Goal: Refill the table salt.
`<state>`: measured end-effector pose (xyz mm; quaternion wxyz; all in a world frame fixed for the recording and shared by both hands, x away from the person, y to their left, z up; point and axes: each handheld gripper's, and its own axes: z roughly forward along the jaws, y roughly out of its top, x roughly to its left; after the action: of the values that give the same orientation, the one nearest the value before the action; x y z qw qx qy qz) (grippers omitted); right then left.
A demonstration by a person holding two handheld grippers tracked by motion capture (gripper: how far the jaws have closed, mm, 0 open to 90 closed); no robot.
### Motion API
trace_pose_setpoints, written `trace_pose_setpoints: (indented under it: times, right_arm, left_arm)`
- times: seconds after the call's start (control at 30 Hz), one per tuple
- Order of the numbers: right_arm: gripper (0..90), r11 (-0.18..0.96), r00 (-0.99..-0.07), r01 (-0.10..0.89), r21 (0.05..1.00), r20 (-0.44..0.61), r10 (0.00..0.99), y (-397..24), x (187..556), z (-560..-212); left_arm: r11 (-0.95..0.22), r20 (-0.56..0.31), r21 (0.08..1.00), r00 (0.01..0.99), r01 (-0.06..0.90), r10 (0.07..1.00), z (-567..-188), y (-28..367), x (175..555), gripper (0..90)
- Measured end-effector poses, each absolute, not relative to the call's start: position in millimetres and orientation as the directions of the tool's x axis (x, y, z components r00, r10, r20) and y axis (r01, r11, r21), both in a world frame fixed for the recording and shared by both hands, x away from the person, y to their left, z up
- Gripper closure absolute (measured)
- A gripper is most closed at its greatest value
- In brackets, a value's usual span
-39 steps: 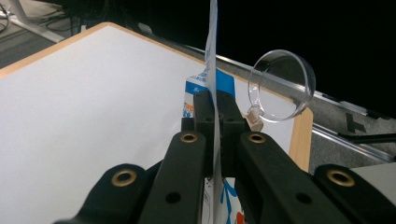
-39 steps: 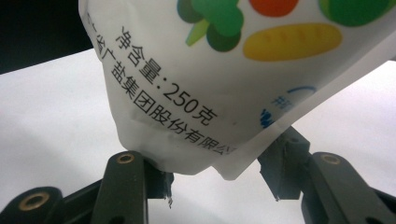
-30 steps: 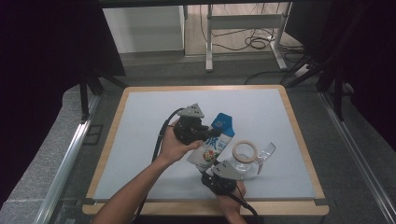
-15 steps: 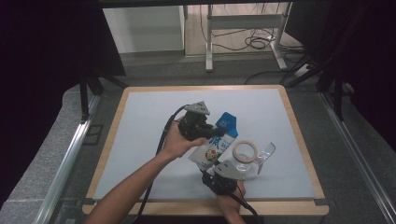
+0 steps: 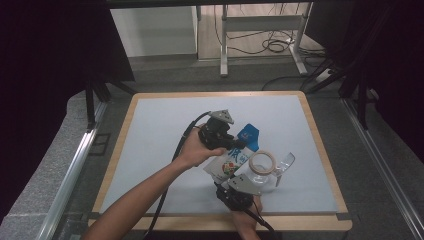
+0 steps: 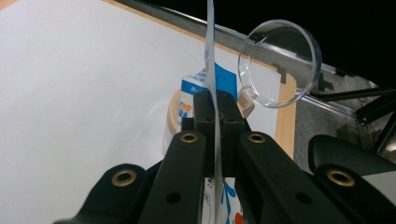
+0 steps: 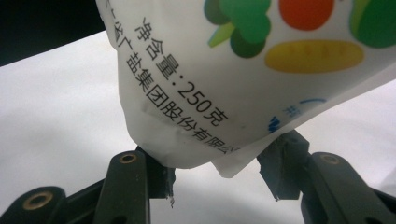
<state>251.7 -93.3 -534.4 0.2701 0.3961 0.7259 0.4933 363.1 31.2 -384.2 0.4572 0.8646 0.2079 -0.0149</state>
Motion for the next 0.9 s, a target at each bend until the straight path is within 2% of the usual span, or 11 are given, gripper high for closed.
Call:
trace_pose_setpoints:
  times: [0.9]
  right_arm:
    - [53.2,0.203,-0.534,0.291,0.935,-0.017,0.845,-93,247,-535]
  left_arm:
    - [-0.567,-0.197,0.742,0.924,0.358,0.327,-383,8,368,90.0]
